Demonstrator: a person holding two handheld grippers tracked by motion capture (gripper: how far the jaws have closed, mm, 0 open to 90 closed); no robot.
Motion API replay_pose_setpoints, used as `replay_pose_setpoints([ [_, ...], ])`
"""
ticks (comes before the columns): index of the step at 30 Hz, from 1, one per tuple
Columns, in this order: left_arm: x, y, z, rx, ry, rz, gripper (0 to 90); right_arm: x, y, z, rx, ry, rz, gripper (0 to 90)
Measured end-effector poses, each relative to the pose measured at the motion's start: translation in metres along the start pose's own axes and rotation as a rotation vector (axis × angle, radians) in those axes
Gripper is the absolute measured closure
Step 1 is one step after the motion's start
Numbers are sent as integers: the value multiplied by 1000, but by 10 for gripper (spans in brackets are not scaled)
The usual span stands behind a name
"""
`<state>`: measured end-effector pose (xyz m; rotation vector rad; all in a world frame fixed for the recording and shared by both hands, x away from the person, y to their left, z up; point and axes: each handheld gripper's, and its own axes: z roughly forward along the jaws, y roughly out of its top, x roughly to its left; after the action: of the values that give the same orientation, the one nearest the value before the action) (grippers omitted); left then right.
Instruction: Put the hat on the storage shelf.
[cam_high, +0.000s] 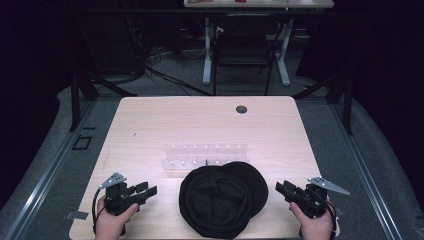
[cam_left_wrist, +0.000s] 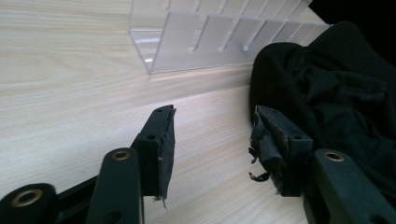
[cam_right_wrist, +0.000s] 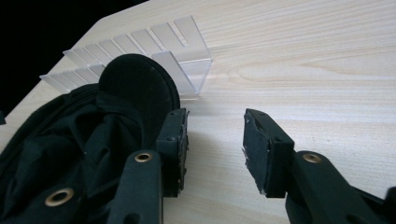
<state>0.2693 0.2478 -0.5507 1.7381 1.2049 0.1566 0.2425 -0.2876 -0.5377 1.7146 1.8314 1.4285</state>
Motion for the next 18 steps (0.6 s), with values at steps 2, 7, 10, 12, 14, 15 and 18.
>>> replay_pose_setpoints([
  [2, -1, 0, 0, 4, -9, 3, 553, -1, 0, -1, -2, 3, 3, 603],
  [7, -8, -1, 4, 10, -28, 19, 590, -1, 1, -1, 4, 10, 12, 608],
  [10, -10, -2, 6, 12, -43, 7, 602, -1, 1, -1, 5, 14, 13, 608],
  [12, -13, -3, 6, 9, -50, 15, 610, 0, 1, 0, 7, 17, 10, 609],
  [14, -14, -3, 5, 8, -53, 23, 615, 2, 1, 0, 1, 26, 11, 607],
  [15, -15, -3, 5, 1, -55, 22, 617, 3, 2, 1, 2, 29, 6, 605],
  [18, -15, -3, 5, 8, -54, 21, 617, 7, 2, 4, 7, 45, 2, 596],
])
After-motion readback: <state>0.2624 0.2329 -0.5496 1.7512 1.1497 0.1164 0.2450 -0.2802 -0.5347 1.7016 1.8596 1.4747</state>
